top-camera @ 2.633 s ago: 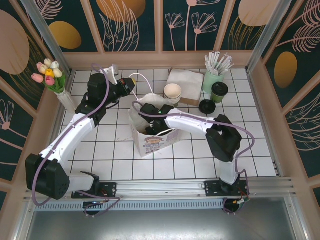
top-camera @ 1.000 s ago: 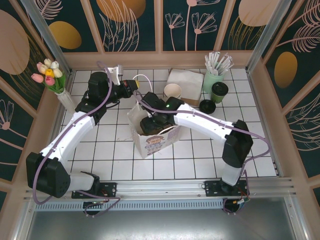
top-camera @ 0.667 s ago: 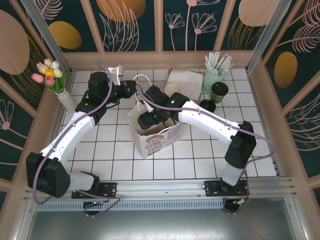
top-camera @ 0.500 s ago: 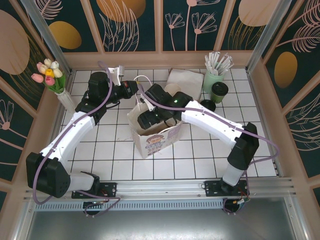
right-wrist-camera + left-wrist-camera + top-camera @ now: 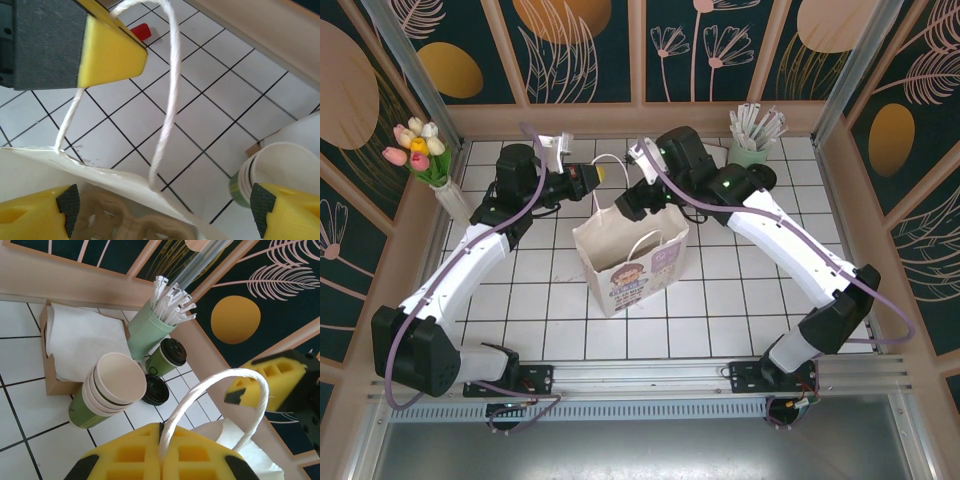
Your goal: Pack the takeout coffee
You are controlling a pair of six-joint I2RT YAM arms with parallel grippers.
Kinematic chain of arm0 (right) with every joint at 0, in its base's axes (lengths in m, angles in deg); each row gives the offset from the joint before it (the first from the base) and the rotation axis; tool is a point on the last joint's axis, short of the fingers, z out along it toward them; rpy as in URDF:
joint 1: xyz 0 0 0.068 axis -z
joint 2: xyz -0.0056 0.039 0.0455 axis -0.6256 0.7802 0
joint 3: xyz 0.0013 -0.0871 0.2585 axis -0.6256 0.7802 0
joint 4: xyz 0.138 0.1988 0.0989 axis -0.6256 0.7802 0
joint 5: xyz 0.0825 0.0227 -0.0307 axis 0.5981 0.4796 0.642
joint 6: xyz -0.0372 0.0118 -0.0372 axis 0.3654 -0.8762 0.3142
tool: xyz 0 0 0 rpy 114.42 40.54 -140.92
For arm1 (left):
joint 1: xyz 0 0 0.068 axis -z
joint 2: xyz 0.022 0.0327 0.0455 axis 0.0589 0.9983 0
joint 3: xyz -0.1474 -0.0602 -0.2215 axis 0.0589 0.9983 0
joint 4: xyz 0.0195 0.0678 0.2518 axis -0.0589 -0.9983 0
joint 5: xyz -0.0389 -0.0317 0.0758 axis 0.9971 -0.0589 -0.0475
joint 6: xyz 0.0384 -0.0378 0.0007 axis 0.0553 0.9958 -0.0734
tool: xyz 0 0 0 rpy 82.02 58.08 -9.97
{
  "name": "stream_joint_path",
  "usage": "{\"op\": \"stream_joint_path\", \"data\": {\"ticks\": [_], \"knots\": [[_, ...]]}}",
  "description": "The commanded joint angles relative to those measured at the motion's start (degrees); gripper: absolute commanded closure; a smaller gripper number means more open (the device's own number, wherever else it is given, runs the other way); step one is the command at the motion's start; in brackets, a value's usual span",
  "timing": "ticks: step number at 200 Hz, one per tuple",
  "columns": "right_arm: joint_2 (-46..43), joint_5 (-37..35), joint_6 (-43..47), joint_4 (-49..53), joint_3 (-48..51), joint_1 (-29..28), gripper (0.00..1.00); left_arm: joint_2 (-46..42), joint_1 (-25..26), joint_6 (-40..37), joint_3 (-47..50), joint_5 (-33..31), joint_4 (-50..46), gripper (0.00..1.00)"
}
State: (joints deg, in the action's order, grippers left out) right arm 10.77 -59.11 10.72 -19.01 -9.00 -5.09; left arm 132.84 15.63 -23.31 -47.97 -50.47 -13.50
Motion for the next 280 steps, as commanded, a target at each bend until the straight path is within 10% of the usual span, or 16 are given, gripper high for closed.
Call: {"op": "stream_joint_path", "data": {"ticks": [1,154,280], "knots": [[0.6,3.69,9.92,-0.5,-1.27,1.61,0.1,-0.84,-0.15,-1.93,0.11,3.05,1.05,1.0],[18.84,16.99,38.74,12.68,-14.34,7.46,0.19,2.96,-0.15,-7.6,-5.4,8.02,-2.63,1.0],[9.35,22.04,30.76,8.55,-6.49,7.21,0.83,4.87,-0.15,-4.64,-11.24,14.94,-2.44,0.93]]}}
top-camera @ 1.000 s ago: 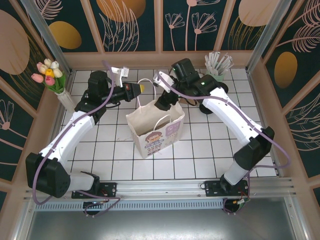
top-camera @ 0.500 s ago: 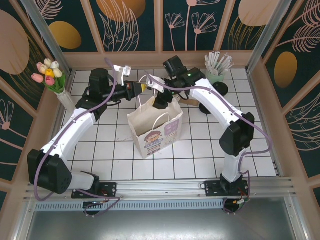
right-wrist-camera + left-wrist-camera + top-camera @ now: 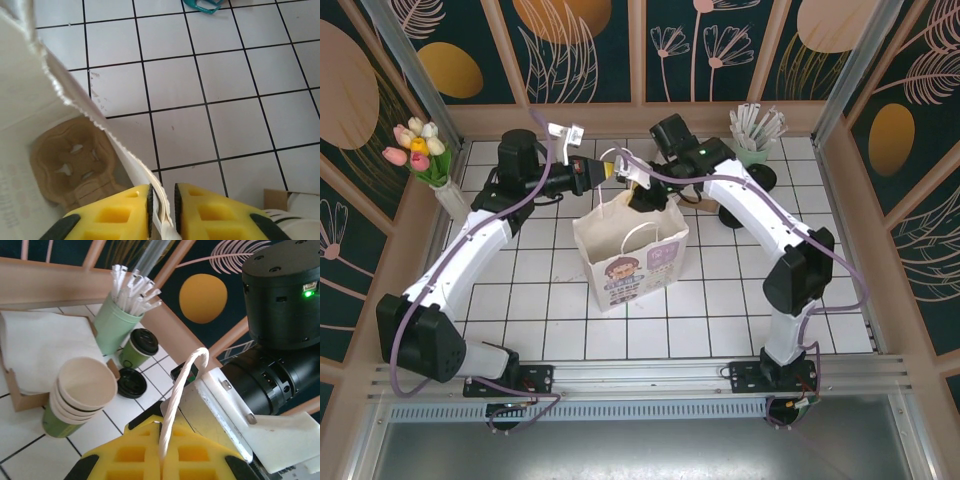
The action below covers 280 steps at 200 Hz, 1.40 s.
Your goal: Pack the takeout coffee
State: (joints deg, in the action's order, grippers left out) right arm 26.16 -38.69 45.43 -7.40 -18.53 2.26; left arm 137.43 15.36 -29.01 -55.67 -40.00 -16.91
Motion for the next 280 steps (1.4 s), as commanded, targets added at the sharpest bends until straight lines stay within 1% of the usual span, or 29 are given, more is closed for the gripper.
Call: {"op": "stream_joint_path", "data": {"ticks": [1,13,26,47,53,72,78,83,96,101,108,117,130,141,147,160,169,181,203,225,238,254,280], "knots": [[-6.21,1.58,-4.14,-3.18,3.1,-0.16,0.83,0.25,0.09,1.04,-3.64,4.39,0.87,0.92],[-7.52,0.17,-7.85,-4.27,3.7,-0.18,0.89,-0.25,0.06,0.25,-4.19,3.24,-0.14,0.91],[-9.16,-2.95,-12.73,-5.95,5.62,-0.35,1.0,-0.9,-0.02,-0.03,-4.43,3.41,-0.2,0.89],[-13.1,-8.33,-18.26,-9.72,12.28,-1.51,1.0,-2.36,0.03,-0.05,-4.44,3.02,-0.11,0.83],[-14.13,-9.21,-19.72,-10.71,13.96,-1.73,1.0,-2.65,0.04,0.02,-4.35,2.5,-0.13,0.77],[-16.48,-10.3,-25.23,-12.67,17.19,-2.48,1.0,-3.77,-0.01,-0.03,-4.1,0.44,-0.19,0.64],[-17.1,-10.96,-27.16,-13.41,17.99,-2.84,1.0,-4.21,0.04,-0.12,-4.0,-0.53,-0.3,0.59],[-17.42,-12.01,-28.6,-13.87,18.56,-3.26,1.0,-4.55,-0.02,-0.26,-3.87,-1.5,-0.38,0.53],[-18.08,-17.29,-32.74,-14.95,19.48,-4.64,1.0,-5.98,0.05,-0.66,-3.15,-5.84,-0.77,0.27],[-18.16,-19.48,-34.43,-14.98,19.43,-4.98,1.0,-6.69,0.02,-0.74,-2.74,-8.57,-0.89,0.19],[-18.17,-22.56,-37.67,-14.99,19.06,-5.38,1.0,-7.73,-0.02,-0.68,-2.13,-13.17,-1.28,0.1],[-18.11,-26.13,-42.46,-14.49,18.38,-5.5,1.0,-9.11,0.0,-0.35,-1.35,-19.91,-2.11,0.02],[-18.04,-29.3,-49.45,-12.78,17.23,-5.61,1.0,-10.85,0.04,0.74,-0.53,-31.74,-4.17,0.01],[-18.13,-29.85,-54.55,-10.93,16.39,-5.82,1.0,-11.46,0.03,2.65,-1.4,-44.88,-9.03,0.01],[-18.23,-30.13,-57.17,-9.79,15.91,-6.13,1.0,-11.39,0.05,3.32,-2.22,-50.78,-11.7,0.01],[-18.78,-32.05,-62.04,-8.05,15.41,-7.75,1.0,-11.76,-0.06,4.33,-2.88,-59.92,-15.62,0.01],[-19.27,-33.07,-65.3,-7.68,15.65,-8.66,1.0,-12.59,-0.09,4.69,-2.27,-63.98,-16.51,0.01],[-19.82,-33.64,-70.35,-7.03,15.91,-9.81,1.0,-13.91,-0.11,4.79,-0.91,-66.68,-16.7,0.01],[-19.82,-40.9,-77.54,-5.09,15.71,-13.24,1.0,-15.48,-0.1,6.27,1.58,-69.77,-17.72,0.01],[-20.79,-45.93,-84.84,-8.9,22.27,-15.56,1.0,-16.26,-0.07,8.38,4.55,-70.39,-18.51,0.01],[-20.26,-47.64,-86.51,-9.43,24.82,-16.5,1.0,-16.46,-0.11,9.93,6.45,-71.31,-19.32,0.01],[-17.92,-48.73,-86.21,-7.49,23.36,-17.46,1.0,-16.72,-0.06,12.03,9.12,-71.88,-19.71,0.01],[-15.1,-50.75,-84.15,-3.63,18.76,-18.36,0.98,-16.21,-0.09,14.96,13.1,-68.77,-19.53,0.01]]}}
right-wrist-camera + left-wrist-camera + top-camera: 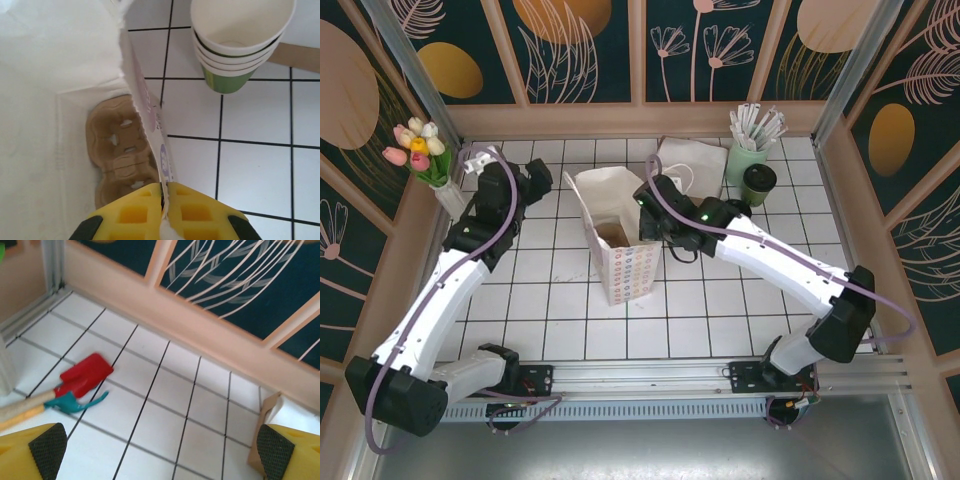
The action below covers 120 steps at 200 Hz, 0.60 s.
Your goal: Pack the takeout coffee
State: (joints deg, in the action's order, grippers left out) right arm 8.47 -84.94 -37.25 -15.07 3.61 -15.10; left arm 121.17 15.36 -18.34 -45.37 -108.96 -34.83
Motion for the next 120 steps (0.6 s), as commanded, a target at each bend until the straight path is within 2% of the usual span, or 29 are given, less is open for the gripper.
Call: {"op": "stream_joint_path", "data": {"ticks": [1,27,54,82,120], "knots": [[2.59,-4.68,-1.46,4.12,-3.49,-1.06,0.98,0.14,-0.1,4.44,3.0,0.39,-1.61,0.01],[1.02,-10.38,-1.87,3.84,-4.44,-2.48,0.99,0.92,-0.06,8.39,6.97,7.05,-0.9,0.01],[0.39,-9.85,-2.53,3.59,-1.46,-2.73,0.94,1.1,-0.1,15.85,13.48,12.6,1.88,0.01],[1.82,-9.69,-3.89,6.34,-3.66,-2.78,0.88,2.76,0.04,21.44,20.24,21.48,8.69,0.01],[1.46,-8.32,-0.73,5.26,-4.56,-2.44,0.9,4.29,0.22,22.67,22.44,24.16,9.98,0.01]]}}
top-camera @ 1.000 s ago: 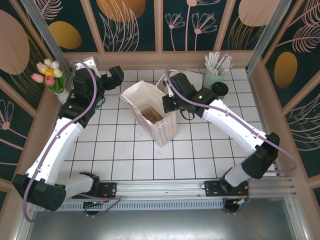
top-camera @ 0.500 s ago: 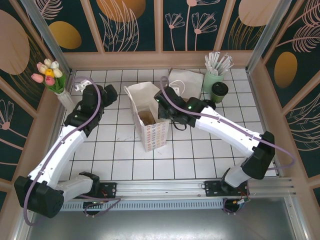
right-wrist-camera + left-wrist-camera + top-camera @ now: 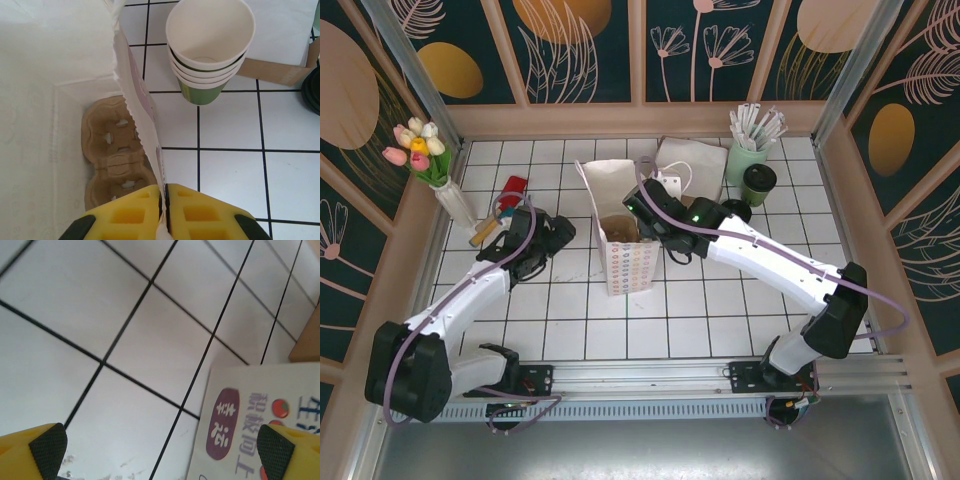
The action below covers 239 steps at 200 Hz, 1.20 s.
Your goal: Pack the takeout coffee
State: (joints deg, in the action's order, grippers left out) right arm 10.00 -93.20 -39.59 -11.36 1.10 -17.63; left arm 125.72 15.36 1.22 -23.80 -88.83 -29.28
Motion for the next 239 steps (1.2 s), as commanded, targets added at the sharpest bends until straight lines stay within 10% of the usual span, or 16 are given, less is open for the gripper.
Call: {"op": "stream_joint_path", "data": {"ticks": [1,67,180,201,239], "knots": [[-0.07,0.05,1.69,1.54,-2.05,0.1,0.9,-0.32,0.23,3.12,0.92,4.06,4.48,0.01],[2.23,3.98,3.05,2.39,-5.6,1.34,0.9,0.71,0.77,3.48,1.91,6.97,6.78,0.01],[-9.68,3.56,12.96,-2.65,-4.12,1.9,0.27,0.49,0.77,1.28,-0.46,2.43,5.65,0.01],[-15.23,5.07,15.42,-7.45,-1.4,2.21,0.02,-0.15,0.73,1.53,-0.49,1.05,5.75,0.01],[-24.28,4.69,16.43,-10.82,3.1,6.91,0.01,-1.42,0.77,1.44,-0.31,-0.36,6.71,0.01]]}}
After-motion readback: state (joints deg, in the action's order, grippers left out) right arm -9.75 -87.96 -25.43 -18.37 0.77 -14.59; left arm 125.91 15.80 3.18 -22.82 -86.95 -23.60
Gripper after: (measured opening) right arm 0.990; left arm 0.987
